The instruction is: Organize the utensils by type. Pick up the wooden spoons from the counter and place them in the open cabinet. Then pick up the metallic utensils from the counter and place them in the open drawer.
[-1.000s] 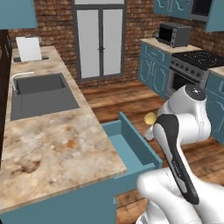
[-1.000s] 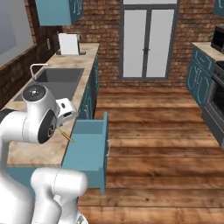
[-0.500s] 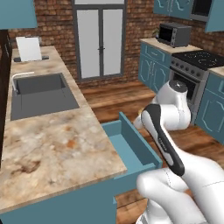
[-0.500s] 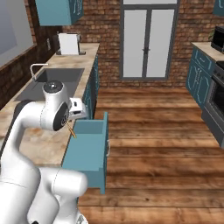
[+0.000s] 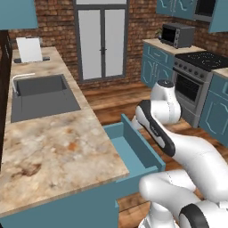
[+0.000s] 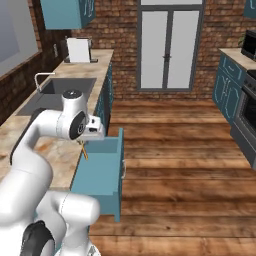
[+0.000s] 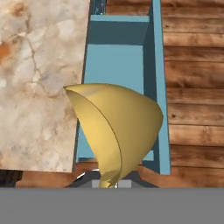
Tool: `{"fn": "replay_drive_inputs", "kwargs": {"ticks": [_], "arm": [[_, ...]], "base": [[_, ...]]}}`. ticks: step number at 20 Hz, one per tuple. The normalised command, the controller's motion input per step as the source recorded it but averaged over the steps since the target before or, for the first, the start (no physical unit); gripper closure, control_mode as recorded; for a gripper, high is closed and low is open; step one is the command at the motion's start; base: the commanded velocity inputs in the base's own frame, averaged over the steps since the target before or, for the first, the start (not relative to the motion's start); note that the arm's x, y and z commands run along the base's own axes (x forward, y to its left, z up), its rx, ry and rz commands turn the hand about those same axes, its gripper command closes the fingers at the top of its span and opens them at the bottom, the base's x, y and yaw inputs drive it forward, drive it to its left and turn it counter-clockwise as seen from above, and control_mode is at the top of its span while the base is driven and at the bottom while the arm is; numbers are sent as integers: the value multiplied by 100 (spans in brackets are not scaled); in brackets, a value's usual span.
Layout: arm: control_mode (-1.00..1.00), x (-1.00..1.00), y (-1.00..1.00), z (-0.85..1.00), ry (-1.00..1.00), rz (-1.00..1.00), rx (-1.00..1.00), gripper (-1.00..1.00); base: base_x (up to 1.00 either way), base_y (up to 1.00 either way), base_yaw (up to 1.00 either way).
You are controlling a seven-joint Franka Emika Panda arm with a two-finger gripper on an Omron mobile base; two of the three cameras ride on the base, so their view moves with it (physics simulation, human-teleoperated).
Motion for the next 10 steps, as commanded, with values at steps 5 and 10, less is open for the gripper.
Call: {"fn": "replay_drive_inputs", "kwargs": {"ticks": [5,10], "arm": [[-100,19,-2,-36,1,-11,0,100],[-100,18,-11,-49,0,-10,0,100]], "base": [[0,0,0],[0,0,0]]}}
